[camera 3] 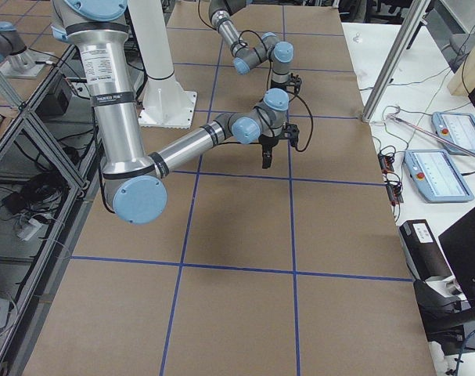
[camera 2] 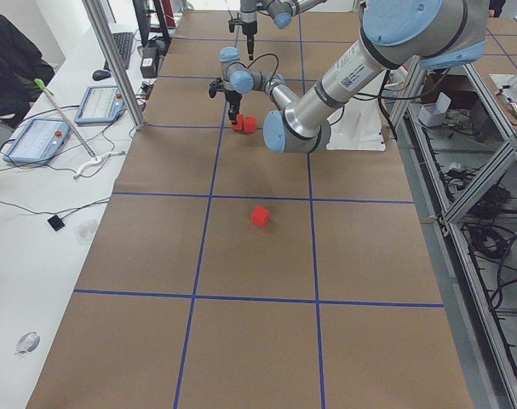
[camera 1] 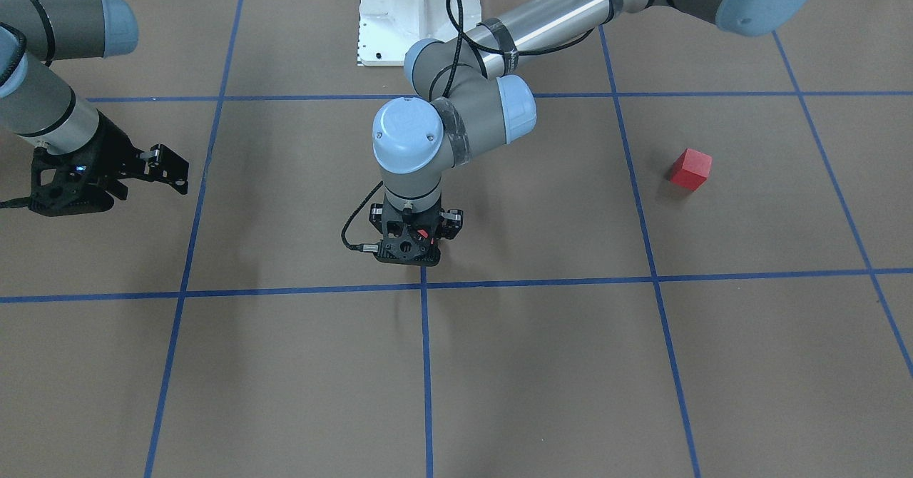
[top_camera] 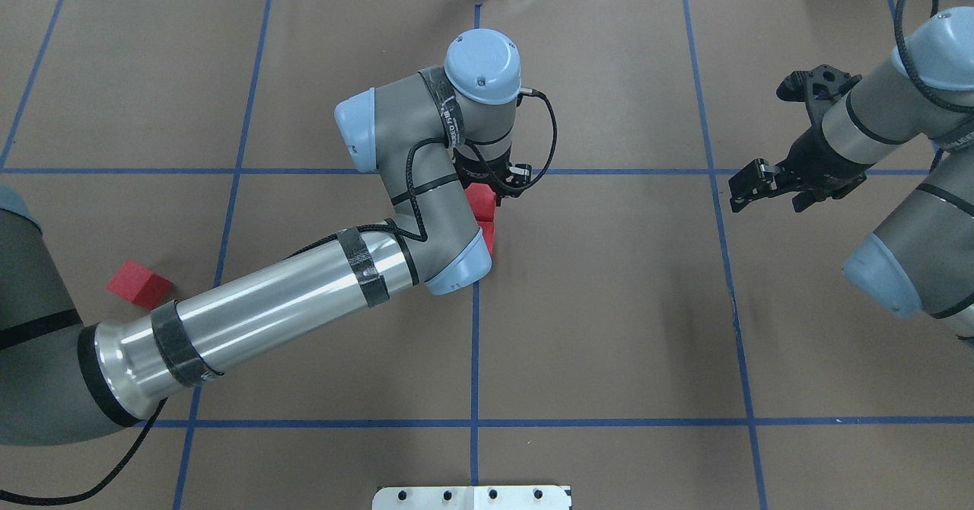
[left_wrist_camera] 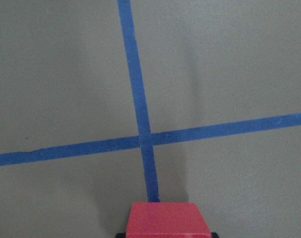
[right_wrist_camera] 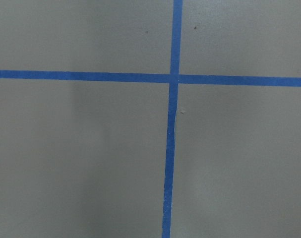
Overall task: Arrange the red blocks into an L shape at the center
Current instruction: 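Lower the cube against the center cube's far side, adjusting its position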
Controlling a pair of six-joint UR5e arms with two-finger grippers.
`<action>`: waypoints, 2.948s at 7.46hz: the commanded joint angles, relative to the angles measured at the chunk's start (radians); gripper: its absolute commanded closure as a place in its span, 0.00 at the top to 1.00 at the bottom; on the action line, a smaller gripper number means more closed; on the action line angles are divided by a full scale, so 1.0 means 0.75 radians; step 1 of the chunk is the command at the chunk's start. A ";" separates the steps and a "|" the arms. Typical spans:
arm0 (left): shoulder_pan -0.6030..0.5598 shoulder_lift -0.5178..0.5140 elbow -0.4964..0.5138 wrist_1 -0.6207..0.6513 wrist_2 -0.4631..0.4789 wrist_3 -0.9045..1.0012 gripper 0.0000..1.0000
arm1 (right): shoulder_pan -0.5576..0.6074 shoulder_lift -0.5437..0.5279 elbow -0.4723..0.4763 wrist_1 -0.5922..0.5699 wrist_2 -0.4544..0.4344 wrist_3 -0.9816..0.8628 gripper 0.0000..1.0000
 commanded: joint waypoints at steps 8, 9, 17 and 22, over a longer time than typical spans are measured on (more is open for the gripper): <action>0.013 0.008 -0.019 0.008 -0.006 -0.040 0.00 | 0.002 0.001 0.000 0.000 0.002 0.000 1.00; 0.013 0.008 -0.019 0.008 -0.006 -0.042 0.00 | 0.002 0.001 -0.002 0.000 0.002 0.000 1.00; 0.013 0.033 -0.047 0.008 -0.008 -0.044 0.00 | 0.000 0.005 -0.004 0.000 0.000 0.000 1.00; 0.015 0.031 -0.047 0.006 -0.012 -0.085 0.00 | 0.000 0.005 -0.004 0.000 0.000 0.000 1.00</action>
